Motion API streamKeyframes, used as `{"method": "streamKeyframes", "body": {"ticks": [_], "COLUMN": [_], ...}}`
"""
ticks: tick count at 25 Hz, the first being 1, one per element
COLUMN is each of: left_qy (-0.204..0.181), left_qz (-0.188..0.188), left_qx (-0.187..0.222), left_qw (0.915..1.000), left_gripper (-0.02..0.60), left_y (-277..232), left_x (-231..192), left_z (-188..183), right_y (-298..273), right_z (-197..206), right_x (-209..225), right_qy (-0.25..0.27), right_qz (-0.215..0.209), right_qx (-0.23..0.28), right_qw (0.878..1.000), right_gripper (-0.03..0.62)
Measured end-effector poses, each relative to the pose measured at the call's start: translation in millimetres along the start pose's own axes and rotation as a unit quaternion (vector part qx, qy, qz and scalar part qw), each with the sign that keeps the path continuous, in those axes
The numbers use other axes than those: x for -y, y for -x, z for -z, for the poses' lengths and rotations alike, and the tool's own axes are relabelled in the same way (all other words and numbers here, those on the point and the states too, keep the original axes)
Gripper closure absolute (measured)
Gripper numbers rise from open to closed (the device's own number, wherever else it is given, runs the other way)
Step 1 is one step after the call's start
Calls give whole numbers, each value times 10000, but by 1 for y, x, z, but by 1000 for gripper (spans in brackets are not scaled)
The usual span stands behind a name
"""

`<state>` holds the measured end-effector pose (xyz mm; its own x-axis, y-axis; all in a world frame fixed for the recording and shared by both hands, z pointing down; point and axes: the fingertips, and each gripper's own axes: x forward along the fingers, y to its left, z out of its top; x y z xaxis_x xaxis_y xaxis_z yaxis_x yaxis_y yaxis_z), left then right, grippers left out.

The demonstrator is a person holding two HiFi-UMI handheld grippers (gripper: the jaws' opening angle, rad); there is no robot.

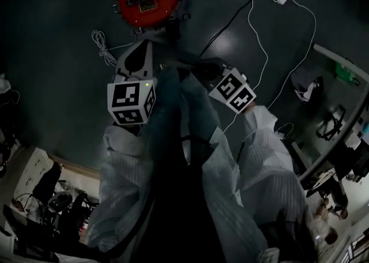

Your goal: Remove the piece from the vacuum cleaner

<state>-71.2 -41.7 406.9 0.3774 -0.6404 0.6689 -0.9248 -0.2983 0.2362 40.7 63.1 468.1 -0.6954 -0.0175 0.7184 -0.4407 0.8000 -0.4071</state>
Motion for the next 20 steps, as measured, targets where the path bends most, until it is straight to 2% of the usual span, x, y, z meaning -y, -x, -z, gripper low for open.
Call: {"method": "streamKeyframes", "body": {"ticks": [6,10,12,16,20], "left_qy": [-58,179,145,-271,-427], "left_qz": [-202,-223,-247,-305,-269], "left_qx": [741,1418,1680,2013,2253], "left_qw": [9970,9895,9854,9787,9730], "left_gripper": [578,577,577,577,577], "left_y": [135,204,233,272,291], "left_x": [68,100,118,147,164], "left_z": [-103,-162,-182,-211,-230], "right_y": [137,221,257,312,343], "right_z": [-89,-151,-170,-201,-231], "right_x": [-68,-97,-116,-146,-158], "right_qy": [-444,-615,-576,-610,-475], "right_qz": [583,741,854,902,919], "right_qx": [1070,2145,2533,3288,3720], "right_qw": [9916,9720,9619,9381,9225], "right_gripper": [562,562,562,562,562]}}
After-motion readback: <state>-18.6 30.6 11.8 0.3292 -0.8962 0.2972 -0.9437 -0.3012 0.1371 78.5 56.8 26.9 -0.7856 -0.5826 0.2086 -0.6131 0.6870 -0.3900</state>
